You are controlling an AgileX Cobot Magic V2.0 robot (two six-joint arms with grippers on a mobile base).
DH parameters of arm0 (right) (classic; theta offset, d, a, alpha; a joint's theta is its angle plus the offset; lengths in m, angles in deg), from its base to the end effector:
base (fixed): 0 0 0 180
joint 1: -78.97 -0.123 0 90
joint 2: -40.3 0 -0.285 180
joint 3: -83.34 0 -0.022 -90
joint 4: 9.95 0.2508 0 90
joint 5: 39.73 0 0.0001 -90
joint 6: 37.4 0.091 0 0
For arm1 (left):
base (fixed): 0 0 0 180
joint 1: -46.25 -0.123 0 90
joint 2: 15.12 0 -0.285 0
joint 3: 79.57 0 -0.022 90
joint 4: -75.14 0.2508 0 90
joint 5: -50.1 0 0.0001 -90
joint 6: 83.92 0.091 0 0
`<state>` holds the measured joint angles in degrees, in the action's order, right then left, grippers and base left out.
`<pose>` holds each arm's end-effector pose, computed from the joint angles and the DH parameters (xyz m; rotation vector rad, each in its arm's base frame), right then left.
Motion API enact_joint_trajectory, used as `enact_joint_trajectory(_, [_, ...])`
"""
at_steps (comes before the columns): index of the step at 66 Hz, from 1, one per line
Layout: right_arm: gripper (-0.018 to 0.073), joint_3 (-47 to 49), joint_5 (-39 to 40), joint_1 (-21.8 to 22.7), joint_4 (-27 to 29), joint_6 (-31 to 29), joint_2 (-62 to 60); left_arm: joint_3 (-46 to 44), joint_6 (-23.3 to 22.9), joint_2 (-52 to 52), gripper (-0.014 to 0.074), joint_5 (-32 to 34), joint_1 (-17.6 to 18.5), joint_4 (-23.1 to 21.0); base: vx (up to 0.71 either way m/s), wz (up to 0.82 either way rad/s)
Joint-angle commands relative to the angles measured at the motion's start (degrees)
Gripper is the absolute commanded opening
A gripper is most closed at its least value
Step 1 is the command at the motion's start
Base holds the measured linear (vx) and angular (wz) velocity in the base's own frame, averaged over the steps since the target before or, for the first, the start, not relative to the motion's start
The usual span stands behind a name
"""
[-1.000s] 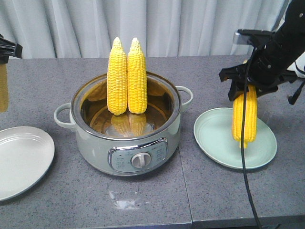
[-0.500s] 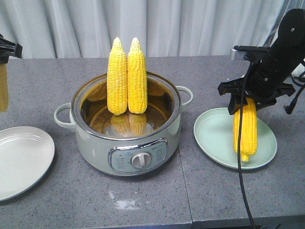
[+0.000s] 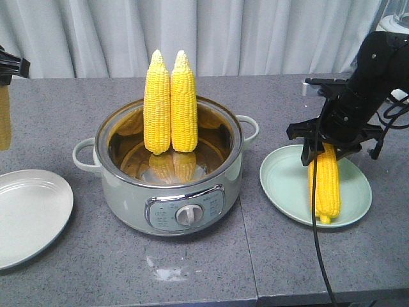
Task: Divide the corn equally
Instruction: 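Lower the corn cob onto the green plate and open the right gripper, then raise the right gripper away from the green plate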
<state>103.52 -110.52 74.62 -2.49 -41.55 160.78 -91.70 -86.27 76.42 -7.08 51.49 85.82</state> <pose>0.4074 0.0422 0.2562 -0.1714 2.9757 0.1889 0.3124 -0.0144 0.4107 0.1057 2.3676 0.1710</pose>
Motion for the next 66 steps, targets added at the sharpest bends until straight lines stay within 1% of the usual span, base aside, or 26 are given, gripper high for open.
enact_joint_trajectory(1, [0.0304,1.35,-2.71,0.15,0.03,-1.52,-2.15,-1.93,-0.68,-2.46,0.0200,2.85,-0.18,0.27,0.00,0.00])
enact_joint_trajectory(18, [0.0344,1.35,-2.71,0.15,-1.91,-2.61,-1.47,-1.93,-0.68,-2.46,0.0200,2.85,-0.18,0.27,0.00,0.00])
enact_joint_trajectory(46, [0.0531,1.63,-2.43,0.15,-2.02,-3.59,-1.47,-1.93,-0.68,-2.46,0.0200,2.85,-0.18,0.27,0.00,0.00])
enact_joint_trajectory(55, [0.0541,2.42,-2.41,0.15,-2.02,-3.53,-1.53,-1.93,-0.68,-2.46,0.0200,2.85,-0.18,0.27,0.00,0.00])
enact_joint_trajectory(66, [0.0539,7.47,-2.64,0.15,-1.95,-2.52,-3.79,-1.93,-0.68,-2.46,0.0200,2.85,-0.18,0.27,0.00,0.00])
